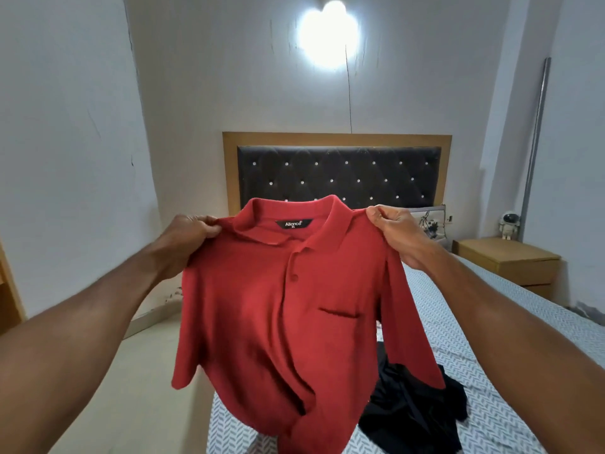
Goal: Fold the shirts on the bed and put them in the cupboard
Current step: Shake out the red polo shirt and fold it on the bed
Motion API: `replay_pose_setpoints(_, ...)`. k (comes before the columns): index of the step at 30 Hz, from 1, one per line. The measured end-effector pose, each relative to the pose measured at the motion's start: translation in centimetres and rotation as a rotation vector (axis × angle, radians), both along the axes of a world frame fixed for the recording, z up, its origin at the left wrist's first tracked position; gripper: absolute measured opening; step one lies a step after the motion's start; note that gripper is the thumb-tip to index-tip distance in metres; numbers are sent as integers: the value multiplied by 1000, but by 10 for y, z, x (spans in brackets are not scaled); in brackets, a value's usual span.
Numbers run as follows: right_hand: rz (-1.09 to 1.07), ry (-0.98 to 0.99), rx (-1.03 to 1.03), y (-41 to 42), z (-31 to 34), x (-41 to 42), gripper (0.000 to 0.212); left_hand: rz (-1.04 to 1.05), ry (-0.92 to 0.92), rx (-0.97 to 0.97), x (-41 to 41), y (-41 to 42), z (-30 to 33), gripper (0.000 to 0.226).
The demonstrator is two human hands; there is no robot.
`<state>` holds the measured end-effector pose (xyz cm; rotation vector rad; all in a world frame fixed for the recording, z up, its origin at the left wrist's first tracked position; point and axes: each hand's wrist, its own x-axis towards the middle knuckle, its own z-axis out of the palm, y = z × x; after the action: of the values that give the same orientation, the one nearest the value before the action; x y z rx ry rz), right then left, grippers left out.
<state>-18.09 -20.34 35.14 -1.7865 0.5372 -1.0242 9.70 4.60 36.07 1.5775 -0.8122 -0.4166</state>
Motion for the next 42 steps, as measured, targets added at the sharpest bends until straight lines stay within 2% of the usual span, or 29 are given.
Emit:
replay_pose_setpoints(2,18,2,79,0,-5,3,37,-181,-85,149,-8,8,-2,22)
replay_pose_setpoints(4,86,137,77,-3,-14,3,56,-277,-302,398,-10,14,-7,33)
replay_pose_setpoints(6,134,459,-81,-5,-25,2,63,-203,-554,603,-6,12,-19,29)
replay_pose_setpoints(8,103,825,-265,-5,-38,4,54,-97,-749,727,2,2,-36,8)
replay_pose_setpoints(9,62,971,-334,-6,-47,6,46,-56,-807,770,3,-4,-44,5)
replay_pose_setpoints(11,-17,1171,-382,-14,-63,14,35,-19,-862,831,9,-20,-63,15)
replay_pose_setpoints(13,-68,1260,-260,-25,-84,22,29,-9,-775,827,18,-39,-88,17)
replay_pose_setpoints(14,-99,1234,-128,-30,-95,26,28,8,-603,780,23,-48,-102,18)
replay_pose_setpoints(15,-133,1156,18,-38,-106,31,27,33,-340,700,27,-58,-115,20)
replay_pose_setpoints(16,-160,1039,165,-47,-115,39,25,48,-69,598,32,-73,-126,24)
replay_pose_setpoints(18,-202,716,417,-66,-120,59,15,90,297,362,42,-109,-134,32)
replay_pose_setpoints(20,-236,384,506,-85,-105,79,6,168,456,107,47,-144,-115,38)
replay_pose_setpoints(23,-280,26,437,-114,-44,112,18,128,506,-216,71,-196,-48,36)
replay_pose_setpoints(27,-322,-225,267,-134,41,128,35,146,271,-441,116,-231,43,21)
replay_pose_setpoints(30,-350,-273,104,-141,69,126,35,151,70,-592,106,-210,85,44)
replay_pose_setpoints(32,-394,-223,-12,-141,65,120,35,248,-89,-585,83,-188,86,52)
replay_pose_setpoints(33,-412,-173,-61,-139,55,116,39,308,-198,-530,69,-172,78,53)
replay_pose_setpoints(35,-428,-62,-144,-131,26,103,45,411,-498,-295,53,-145,47,58)
replay_pose_setpoints(37,-425,84,-241,-119,-18,84,48,427,-766,-59,42,-118,0,55)
replay_pose_setpoints(40,-397,390,-353,-100,-89,53,54,344,-969,189,40,-89,-77,36)
replay_pose_setpoints(42,-344,588,-340,-83,-141,33,55,191,-973,306,34,-72,-133,33)
